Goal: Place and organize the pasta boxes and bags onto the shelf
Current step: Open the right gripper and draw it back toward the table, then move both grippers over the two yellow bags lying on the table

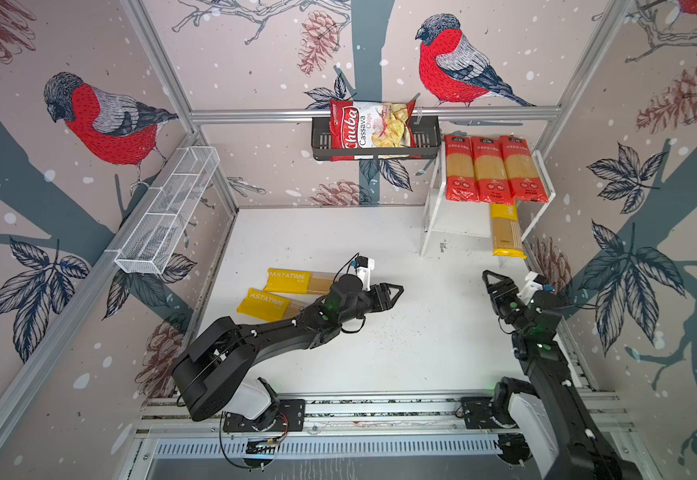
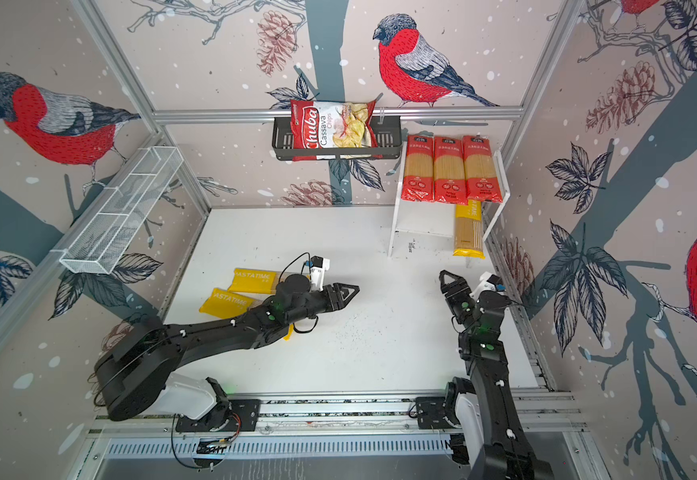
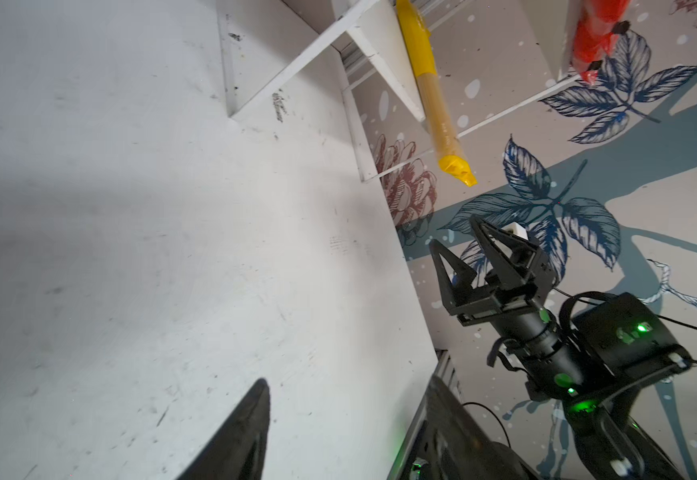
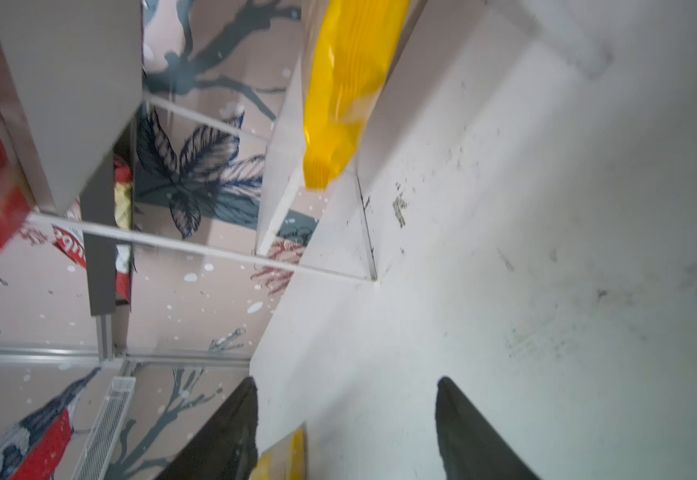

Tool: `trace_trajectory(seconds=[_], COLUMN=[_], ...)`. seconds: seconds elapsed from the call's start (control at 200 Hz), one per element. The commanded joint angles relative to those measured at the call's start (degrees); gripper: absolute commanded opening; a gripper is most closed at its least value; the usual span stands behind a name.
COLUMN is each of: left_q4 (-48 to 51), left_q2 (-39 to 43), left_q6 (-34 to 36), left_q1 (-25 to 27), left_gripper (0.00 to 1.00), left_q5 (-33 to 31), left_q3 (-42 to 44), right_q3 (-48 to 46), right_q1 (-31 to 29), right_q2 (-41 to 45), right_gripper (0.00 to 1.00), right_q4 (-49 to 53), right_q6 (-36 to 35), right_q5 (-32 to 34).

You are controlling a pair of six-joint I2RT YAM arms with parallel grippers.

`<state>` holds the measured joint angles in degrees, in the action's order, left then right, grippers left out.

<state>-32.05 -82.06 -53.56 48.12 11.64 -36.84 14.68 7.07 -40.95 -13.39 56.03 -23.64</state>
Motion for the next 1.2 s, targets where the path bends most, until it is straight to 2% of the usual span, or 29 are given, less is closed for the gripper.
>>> trace_trajectory(seconds=[0.0,0.125,0.32,0.49,0.615,0.715,0.846,1.011,1.196], left_q4=[1.1,4.7,9.9,13.3,17.8,22.2,24.7,27.8,27.6], left_q2=[2.3,6.1,10.9,16.0,21.3,25.5,28.3,32.2,34.7], left_q6=[2.1,3.7,4.9,5.2,6.9,8.7,8.9,7.6,6.2], left_q1=[0.0,0.0,-1.0,-3.7,-6.8,-8.7,-11.7,-15.7,-16.9], left_gripper=[0.59,0.60,0.60,0.60,0.61,0.61,0.61,0.61,0.61], left_q5=[-2.7,-5.6,-9.1,-9.9,-11.2,-14.8,-16.5,-16.8,-16.2], left_q3=[2.6,4.8,8.1,11.5,13.0,13.4,15.1,18.1,20.1], right_q3=[-1.3,-3.3,-2.3,2.5,7.8,13.8,22.2,31.6,37.6], right_q1=[-9.0,-23.1,-41.7,-52.2,-58.6,-64.3,-69.0,-70.3,-66.7], right_q2=[2.1,1.2,-6.7,-16.4,-25.5,-35.0,-46.7,-55.9,-62.7], right_gripper=[0.67,0.66,0.65,0.64,0.64,0.64,0.63,0.63,0.64], right_q4=[3.4,2.6,-0.9,-4.5,-7.6,-9.0,-9.9,-8.6,-9.0], right_q6=[-1.8,0.0,3.3,3.2,2.3,0.8,-1.0,-4.2,-2.9], right_q5=[9.3,21.5,34.9,41.6,42.2,42.1,39.7,35.5,29.9])
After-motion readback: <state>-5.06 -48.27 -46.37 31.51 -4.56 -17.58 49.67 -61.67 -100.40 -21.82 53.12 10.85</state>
